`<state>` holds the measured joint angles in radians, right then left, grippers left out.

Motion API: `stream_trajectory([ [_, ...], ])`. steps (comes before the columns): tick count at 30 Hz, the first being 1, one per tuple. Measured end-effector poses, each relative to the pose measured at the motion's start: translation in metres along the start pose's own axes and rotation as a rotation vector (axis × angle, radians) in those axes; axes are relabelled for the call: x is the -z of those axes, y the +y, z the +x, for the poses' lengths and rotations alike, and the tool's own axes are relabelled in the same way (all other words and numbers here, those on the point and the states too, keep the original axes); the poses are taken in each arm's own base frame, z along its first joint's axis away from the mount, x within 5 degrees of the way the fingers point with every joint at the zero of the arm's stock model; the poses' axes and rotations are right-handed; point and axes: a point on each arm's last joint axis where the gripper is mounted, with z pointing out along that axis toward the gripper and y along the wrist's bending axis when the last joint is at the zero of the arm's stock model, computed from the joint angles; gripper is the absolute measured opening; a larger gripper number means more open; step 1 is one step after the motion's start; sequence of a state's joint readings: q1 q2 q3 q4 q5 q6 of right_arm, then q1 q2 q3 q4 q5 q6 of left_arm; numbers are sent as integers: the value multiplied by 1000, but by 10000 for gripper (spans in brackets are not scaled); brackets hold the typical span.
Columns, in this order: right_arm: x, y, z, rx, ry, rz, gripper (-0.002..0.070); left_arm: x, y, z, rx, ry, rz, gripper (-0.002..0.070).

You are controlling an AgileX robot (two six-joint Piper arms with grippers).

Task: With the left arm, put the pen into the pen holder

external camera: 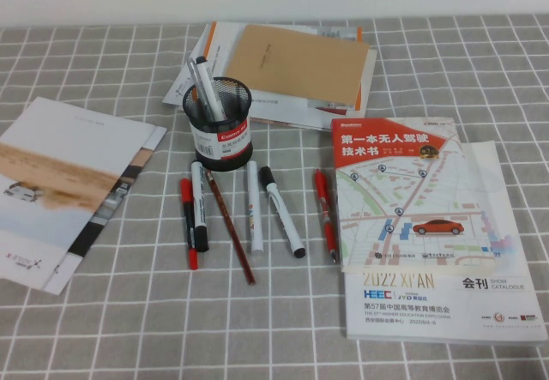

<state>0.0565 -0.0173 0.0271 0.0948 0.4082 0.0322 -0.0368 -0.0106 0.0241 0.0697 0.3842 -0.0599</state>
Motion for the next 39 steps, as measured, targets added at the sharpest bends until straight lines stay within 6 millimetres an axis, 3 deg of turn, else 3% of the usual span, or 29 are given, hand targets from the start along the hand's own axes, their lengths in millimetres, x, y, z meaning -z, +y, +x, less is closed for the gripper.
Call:
stream_trajectory([
  [14,0,0,0,0,0,0,-13,0,0,-5,5,-51,3,-2],
  [17,0,0,0,0,0,0,-13,0,0,-6,77,-67,7,-2],
  [24,0,0,0,0,0,0,-13,2,-2,-21,471,-221,73,-2],
  [35,0,0,0,0,0,0,-13,5,-2,-28,497,-306,101,-2],
  [39,0,0,0,0,0,0,-13,5,-2,-29,584,-307,116,-2],
])
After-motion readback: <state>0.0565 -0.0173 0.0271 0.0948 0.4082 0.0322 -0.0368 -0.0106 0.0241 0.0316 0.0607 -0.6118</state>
